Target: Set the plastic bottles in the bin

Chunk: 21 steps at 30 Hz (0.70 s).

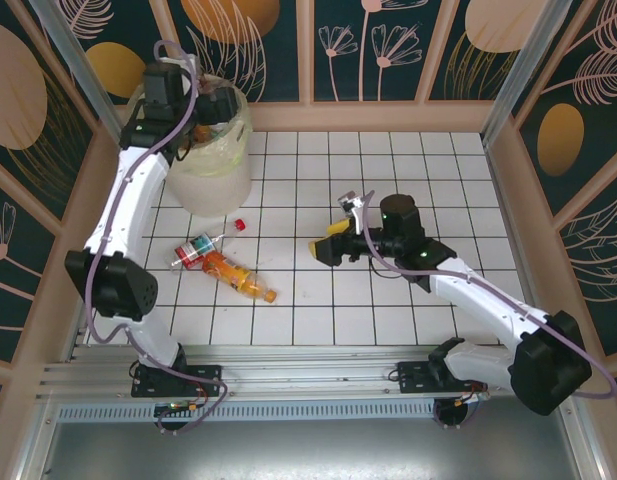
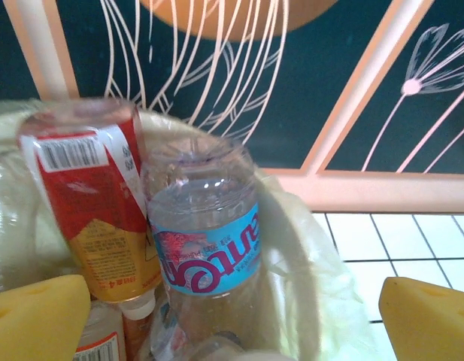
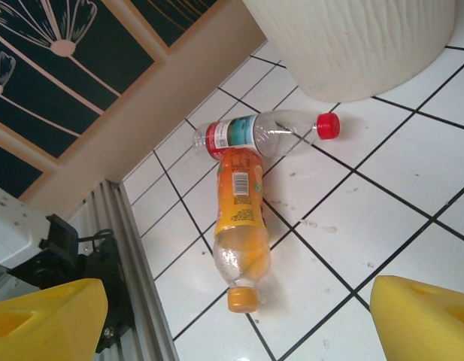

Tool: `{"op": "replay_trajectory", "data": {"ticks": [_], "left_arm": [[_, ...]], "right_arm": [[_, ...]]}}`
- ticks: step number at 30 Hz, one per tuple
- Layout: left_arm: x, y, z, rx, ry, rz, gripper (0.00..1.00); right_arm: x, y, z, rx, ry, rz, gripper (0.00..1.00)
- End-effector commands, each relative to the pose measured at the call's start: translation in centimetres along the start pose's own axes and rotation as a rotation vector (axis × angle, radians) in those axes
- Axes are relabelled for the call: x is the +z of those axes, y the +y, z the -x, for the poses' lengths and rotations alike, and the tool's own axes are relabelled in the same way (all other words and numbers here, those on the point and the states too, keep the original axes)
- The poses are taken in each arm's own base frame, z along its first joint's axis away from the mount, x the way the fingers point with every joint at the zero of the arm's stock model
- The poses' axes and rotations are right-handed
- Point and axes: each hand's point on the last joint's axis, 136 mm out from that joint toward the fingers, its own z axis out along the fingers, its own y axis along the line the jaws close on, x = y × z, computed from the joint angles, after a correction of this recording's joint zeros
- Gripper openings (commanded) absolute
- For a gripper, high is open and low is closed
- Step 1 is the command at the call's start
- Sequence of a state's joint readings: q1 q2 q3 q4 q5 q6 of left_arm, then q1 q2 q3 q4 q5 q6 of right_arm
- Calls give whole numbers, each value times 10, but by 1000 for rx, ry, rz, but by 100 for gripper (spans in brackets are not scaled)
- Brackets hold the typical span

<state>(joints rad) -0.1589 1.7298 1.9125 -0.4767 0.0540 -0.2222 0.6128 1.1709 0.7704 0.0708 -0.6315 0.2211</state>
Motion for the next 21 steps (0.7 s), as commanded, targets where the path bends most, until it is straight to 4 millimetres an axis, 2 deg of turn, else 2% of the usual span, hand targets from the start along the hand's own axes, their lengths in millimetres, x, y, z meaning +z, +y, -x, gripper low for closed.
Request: {"op": "replay_trajectory", "data": {"ticks": [1,4,6,9,13,15,17,19,21], "left_arm": [[-48,-8,23,-9,-80,-31,99],[-73,-17,18,-17,-102,-85,99],[-87,-28,4,-25,-90,-161,99],[-102,-40,-31,-57,-34,-262,98],[-121,-43,-86,-108,36,-332,99],[-134,-48,-107,-109,42,-388,99],[-154,-60,-120,-91,16,-488,99],[-174,-66,-118,-78,-40,-537,99],[-180,-63,-130,-76,-43,-532,99]], "right_arm": [[11,-1,-8,-46,22,-11,91],[22,-1,-14,-65,51,-13,91],[31,-3,-19,-76,81,-18,91],[47,-1,-25,-110,126,-27,91],[73,3,-41,-165,211,-43,91],[86,3,-50,-183,252,-45,91],[100,4,-59,-197,292,-39,91],[112,7,-67,-212,331,-39,91],[126,9,-73,-237,360,-49,91]]}}
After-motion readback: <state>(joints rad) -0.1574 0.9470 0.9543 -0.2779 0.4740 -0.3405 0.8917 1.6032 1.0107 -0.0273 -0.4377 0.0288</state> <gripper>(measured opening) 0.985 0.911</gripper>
